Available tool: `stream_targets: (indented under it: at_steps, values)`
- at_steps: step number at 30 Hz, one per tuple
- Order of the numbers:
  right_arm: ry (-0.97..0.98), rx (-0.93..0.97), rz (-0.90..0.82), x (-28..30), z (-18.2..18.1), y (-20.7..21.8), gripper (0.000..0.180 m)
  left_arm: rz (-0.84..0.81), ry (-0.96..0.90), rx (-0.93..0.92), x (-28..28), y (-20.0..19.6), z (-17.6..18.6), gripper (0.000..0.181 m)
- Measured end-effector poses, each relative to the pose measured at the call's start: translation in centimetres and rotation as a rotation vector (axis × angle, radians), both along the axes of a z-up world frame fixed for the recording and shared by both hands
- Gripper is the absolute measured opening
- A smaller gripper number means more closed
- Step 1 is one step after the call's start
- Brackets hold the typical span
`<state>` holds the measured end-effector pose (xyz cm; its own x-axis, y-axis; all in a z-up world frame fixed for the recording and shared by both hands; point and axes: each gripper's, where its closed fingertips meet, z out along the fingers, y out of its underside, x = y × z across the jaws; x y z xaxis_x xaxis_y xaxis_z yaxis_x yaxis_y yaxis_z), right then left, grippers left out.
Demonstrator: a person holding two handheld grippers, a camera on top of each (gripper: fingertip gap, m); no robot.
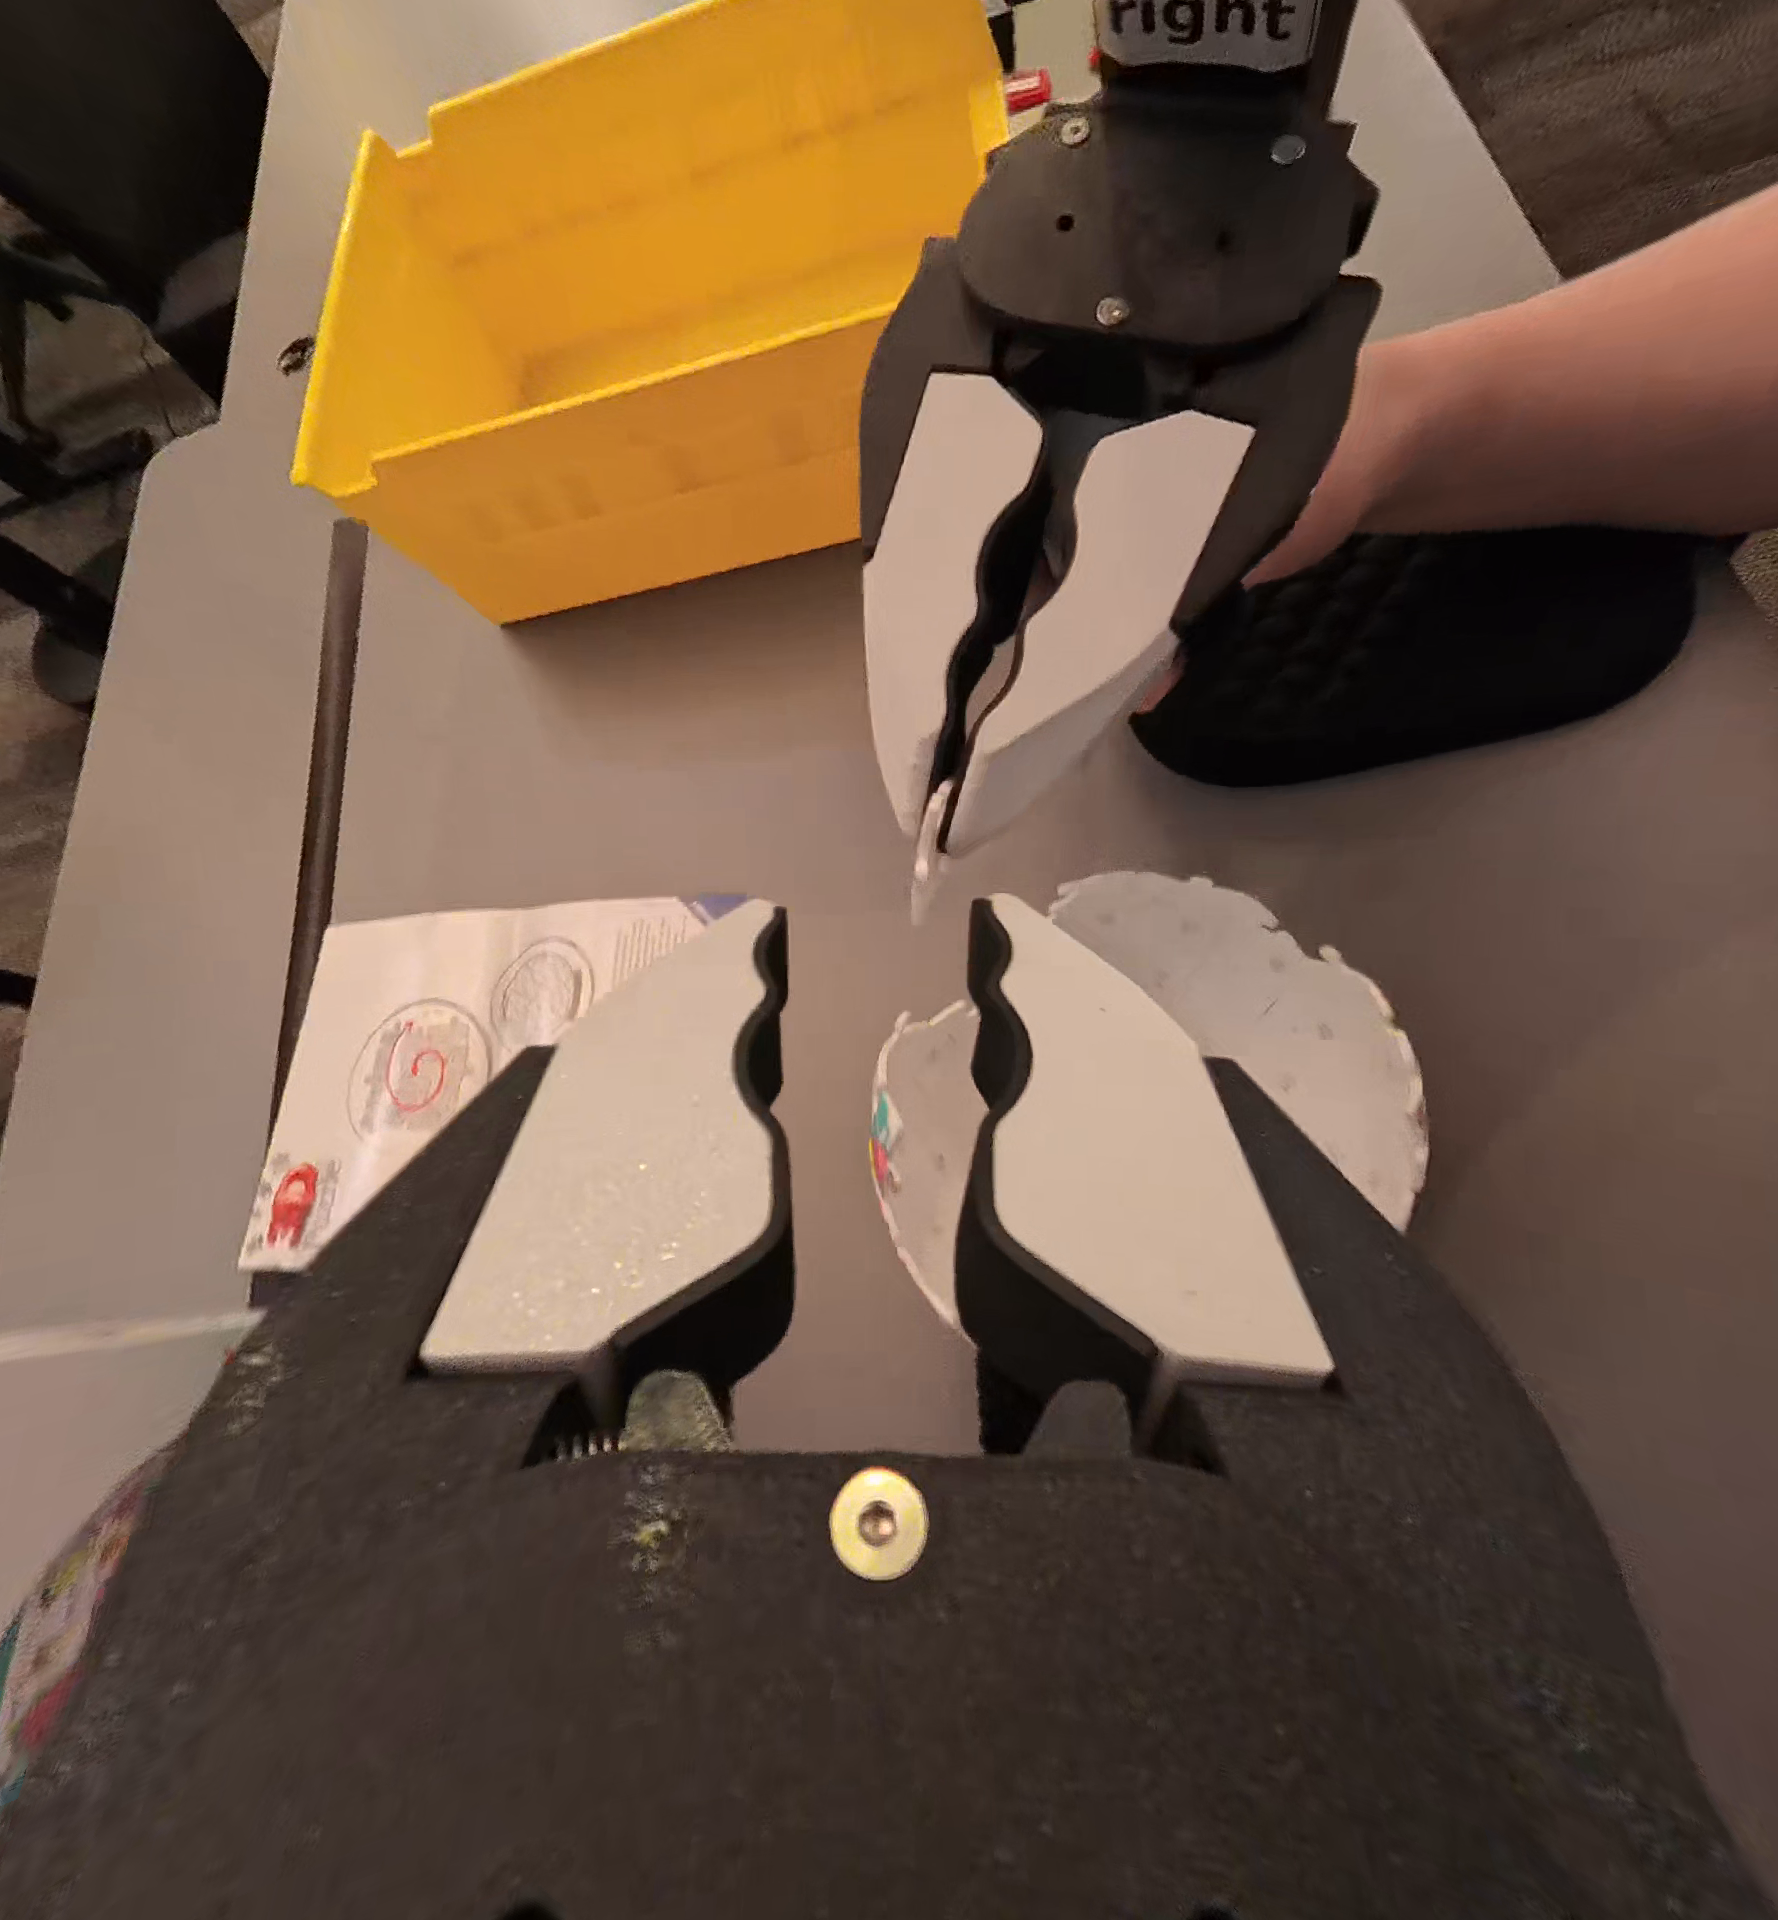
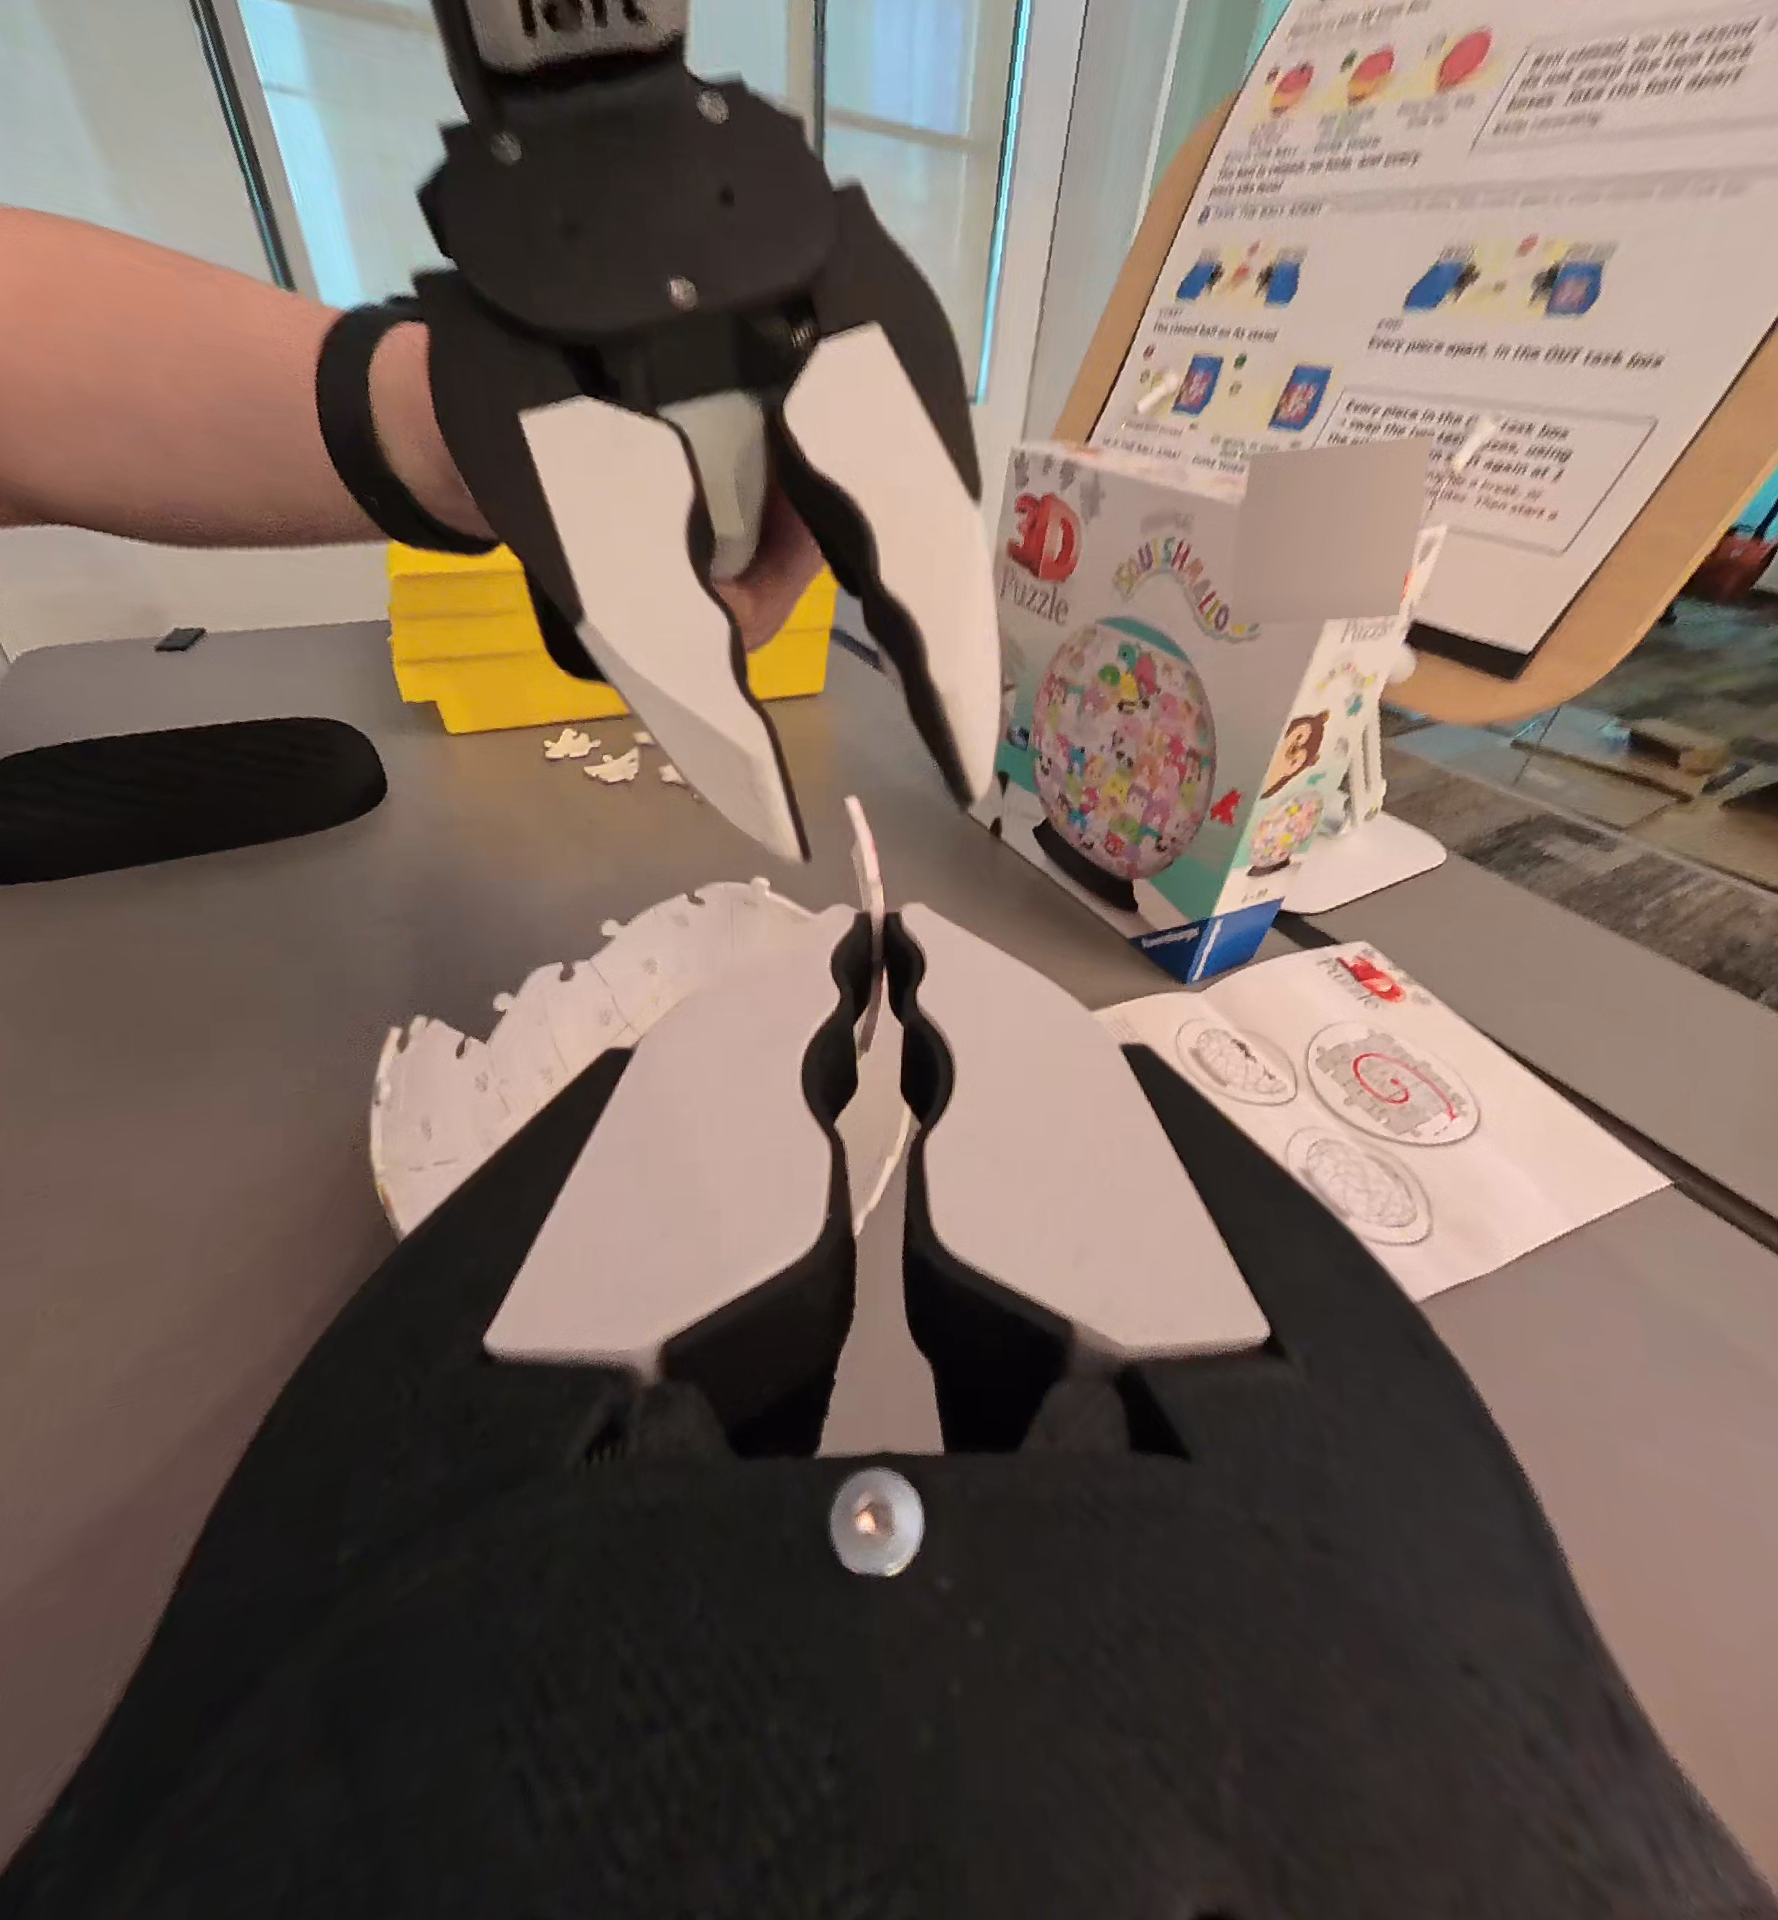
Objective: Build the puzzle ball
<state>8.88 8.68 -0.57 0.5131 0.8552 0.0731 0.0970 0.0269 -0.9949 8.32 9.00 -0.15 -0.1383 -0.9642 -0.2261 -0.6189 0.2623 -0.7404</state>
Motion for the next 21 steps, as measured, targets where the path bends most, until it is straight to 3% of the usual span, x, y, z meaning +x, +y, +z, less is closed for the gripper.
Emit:
stream_targets:
  at_steps: [6, 14, 21]
  values:
    - [0.024, 0.041, -0.013, 0.5, 0.7, -0.1, 0.003, -0.063, 0.000, -0.024, 1.5, -1.0, -0.5, 0.003]
    - [-0.192, 0.072, 0.028, 0.8, 0.5, -0.5, 0.007, -0.059, 0.174, 0.003, 0.2, -0.4, -2.5, 0.002]
    - [-0.349, -0.074, 0.161, -0.3, -0.8, 0.0, 0.009, -0.078, 0.296, 0.039, -0.2, 0.2, -3.5, 0.002]
